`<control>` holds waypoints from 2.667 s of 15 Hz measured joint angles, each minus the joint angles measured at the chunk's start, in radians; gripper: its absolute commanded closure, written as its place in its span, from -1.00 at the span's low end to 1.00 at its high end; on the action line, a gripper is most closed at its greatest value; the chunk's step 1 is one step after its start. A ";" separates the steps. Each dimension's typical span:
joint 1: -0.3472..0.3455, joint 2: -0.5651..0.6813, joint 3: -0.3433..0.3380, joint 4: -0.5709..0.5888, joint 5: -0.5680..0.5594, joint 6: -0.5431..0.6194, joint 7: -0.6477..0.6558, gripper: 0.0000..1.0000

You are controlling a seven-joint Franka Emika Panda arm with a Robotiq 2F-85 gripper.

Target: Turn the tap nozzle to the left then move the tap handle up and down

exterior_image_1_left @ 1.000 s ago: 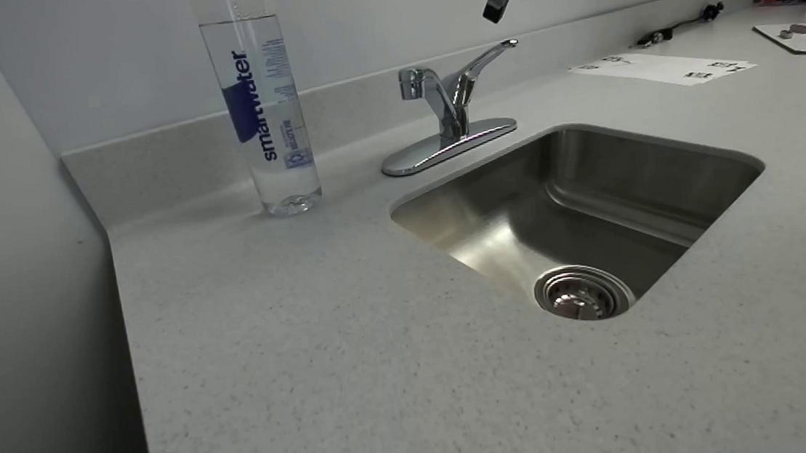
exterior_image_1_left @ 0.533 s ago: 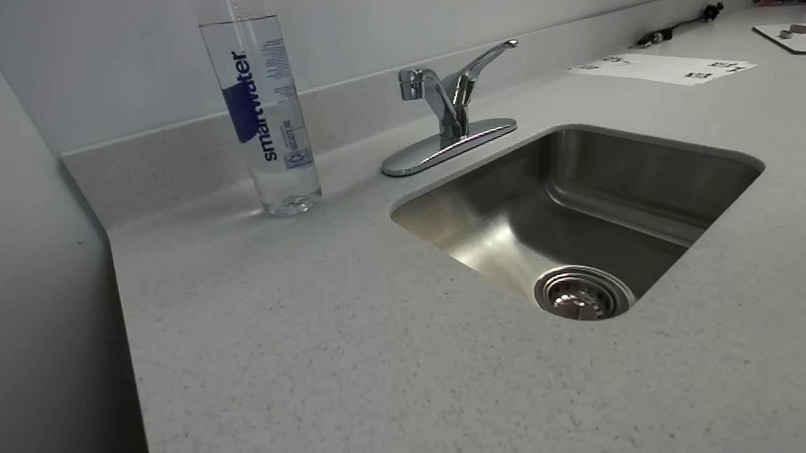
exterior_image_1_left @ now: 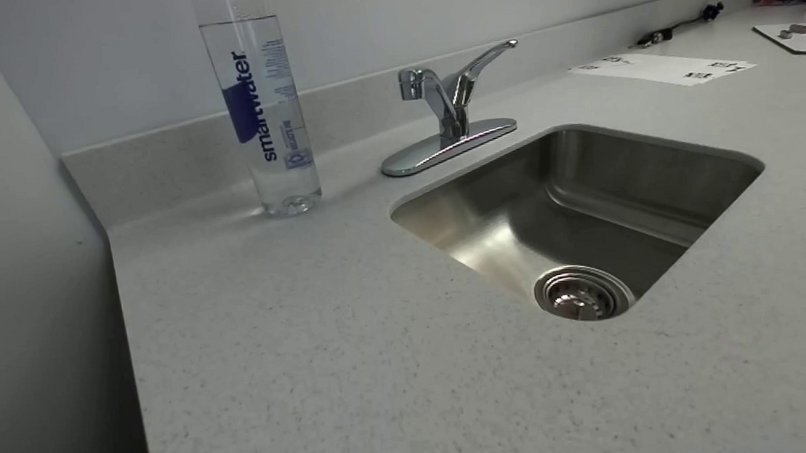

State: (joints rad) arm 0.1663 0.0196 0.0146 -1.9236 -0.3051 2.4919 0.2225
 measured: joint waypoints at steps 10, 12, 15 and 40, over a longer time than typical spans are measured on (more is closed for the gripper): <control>-0.036 -0.142 0.003 -0.023 0.194 -0.137 -0.168 -1.00; -0.039 -0.160 0.003 -0.040 0.219 -0.137 -0.194 -1.00; -0.041 -0.181 0.002 -0.065 0.245 -0.137 -0.223 -1.00; -0.046 -0.191 0.003 -0.087 0.260 -0.137 -0.253 -1.00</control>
State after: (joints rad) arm 0.1200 -0.1717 0.0179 -2.0110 -0.0449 2.3554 -0.0307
